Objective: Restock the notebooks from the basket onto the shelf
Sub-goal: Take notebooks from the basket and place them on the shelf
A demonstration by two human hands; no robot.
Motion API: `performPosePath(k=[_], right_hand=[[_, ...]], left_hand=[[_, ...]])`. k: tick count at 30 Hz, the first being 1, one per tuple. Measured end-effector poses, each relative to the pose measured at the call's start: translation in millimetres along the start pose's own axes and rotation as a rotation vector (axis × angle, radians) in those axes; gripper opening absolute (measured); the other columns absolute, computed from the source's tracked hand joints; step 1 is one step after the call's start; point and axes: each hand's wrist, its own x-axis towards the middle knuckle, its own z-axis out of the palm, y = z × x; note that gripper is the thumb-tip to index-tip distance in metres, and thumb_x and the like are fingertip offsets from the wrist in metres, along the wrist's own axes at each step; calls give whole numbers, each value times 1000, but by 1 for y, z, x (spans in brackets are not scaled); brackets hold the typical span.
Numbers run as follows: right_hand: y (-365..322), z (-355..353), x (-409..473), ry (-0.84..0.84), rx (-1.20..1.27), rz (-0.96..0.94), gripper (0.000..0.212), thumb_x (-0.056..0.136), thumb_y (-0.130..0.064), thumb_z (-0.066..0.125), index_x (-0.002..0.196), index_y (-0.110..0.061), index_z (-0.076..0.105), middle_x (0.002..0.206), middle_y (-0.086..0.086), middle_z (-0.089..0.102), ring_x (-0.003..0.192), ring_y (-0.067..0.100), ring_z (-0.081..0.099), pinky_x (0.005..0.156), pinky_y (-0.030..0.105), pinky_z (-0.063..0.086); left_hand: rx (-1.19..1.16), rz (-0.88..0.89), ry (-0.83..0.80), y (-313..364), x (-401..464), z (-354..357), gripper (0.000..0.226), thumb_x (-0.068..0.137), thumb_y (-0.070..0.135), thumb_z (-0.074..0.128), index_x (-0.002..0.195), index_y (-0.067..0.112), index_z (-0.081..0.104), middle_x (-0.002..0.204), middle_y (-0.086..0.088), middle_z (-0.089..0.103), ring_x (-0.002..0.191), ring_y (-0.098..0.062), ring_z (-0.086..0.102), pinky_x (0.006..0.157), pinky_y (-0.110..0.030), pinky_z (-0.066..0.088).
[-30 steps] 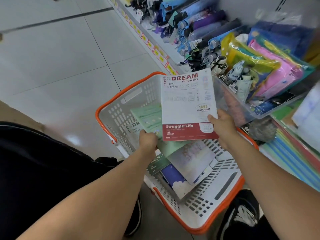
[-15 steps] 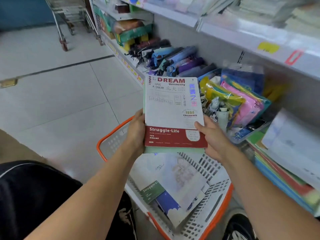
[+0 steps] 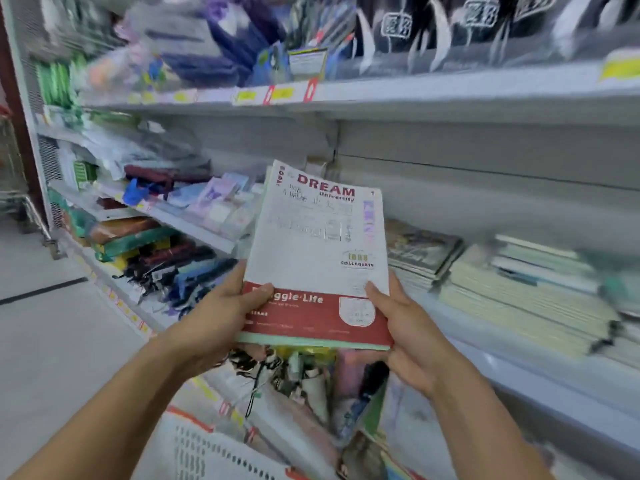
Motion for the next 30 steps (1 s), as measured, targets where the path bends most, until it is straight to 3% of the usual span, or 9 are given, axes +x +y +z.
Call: performPosePath(k=[2, 5, 11, 15, 18, 23, 25, 27, 30], right_hand=[[-15, -8, -2, 90, 78, -117, 34, 102, -22, 50, 129, -42, 55, 120, -1, 72, 93, 30, 74, 52, 39, 58], [-37, -15, 4, 287, 170, -249, 30, 104, -15, 48, 128, -30, 58, 110, 1, 75, 86, 26, 75, 53, 36, 59], [-51, -29, 38, 536, 356, -196, 37, 102, 3, 40, 133, -13, 51, 115, 10, 67, 72, 23, 74, 56, 34, 60], [-46, -35, 55, 614, 402, -182, 42, 96, 12, 45, 134, -6, 47, 131, 8, 53, 64, 19, 71, 82, 38, 61], [-42, -36, 58, 672, 318, -208, 28, 93, 13, 51, 111, -8, 55, 103, 2, 57, 70, 9, 62, 98, 31, 52], [-35, -42, 55, 803, 60, -191, 24, 83, 12, 55, 84, -13, 56, 86, 2, 66, 100, 25, 69, 85, 30, 56], [-29, -40, 52, 798, -63, -185, 20, 82, 8, 56, 85, -12, 56, 82, 4, 68, 91, 24, 72, 86, 38, 56], [-23, -36, 49, 762, -113, -195, 20, 82, 8, 55, 92, -8, 61, 72, 2, 62, 65, 18, 61, 84, 50, 56], [-27, -37, 48, 744, 9, -165, 19, 84, 11, 57, 91, -5, 63, 86, 7, 67, 75, 26, 73, 64, 32, 62]], left_hand=[[2, 40, -34, 20, 21, 18, 36, 97, 18, 57, 121, 46, 57, 95, 1, 75, 65, -19, 70, 41, -28, 53], [-79, 17, 99, 45, 63, 49, 28, 91, 11, 65, 115, 25, 61, 85, -5, 75, 58, -14, 68, 40, -21, 50], [-123, -109, 284, 37, 144, 90, 9, 93, 2, 61, 84, 4, 63, 79, -13, 64, 59, -14, 54, 37, -11, 42], [-232, -221, 273, 17, 174, 96, 13, 93, -6, 57, 106, -9, 59, 110, -20, 61, 75, -17, 62, 47, -12, 51], [-343, -243, 251, 6, 183, 107, 28, 89, -14, 56, 118, -14, 54, 126, -23, 56, 89, -19, 63, 72, -19, 56], [-275, -185, 260, -1, 181, 124, 38, 83, -24, 53, 119, -13, 53, 131, -25, 56, 98, -22, 65, 72, -21, 59], [-79, -170, 300, -5, 180, 126, 47, 85, -20, 55, 130, -12, 46, 134, -23, 53, 106, -26, 64, 84, -28, 57], [122, -171, 381, -6, 179, 123, 39, 84, -12, 63, 120, -10, 49, 117, -22, 62, 103, -30, 64, 95, -37, 52], [118, -230, 331, 2, 177, 120, 24, 80, -15, 64, 101, -10, 51, 89, -16, 61, 77, -26, 62, 79, -29, 55]])
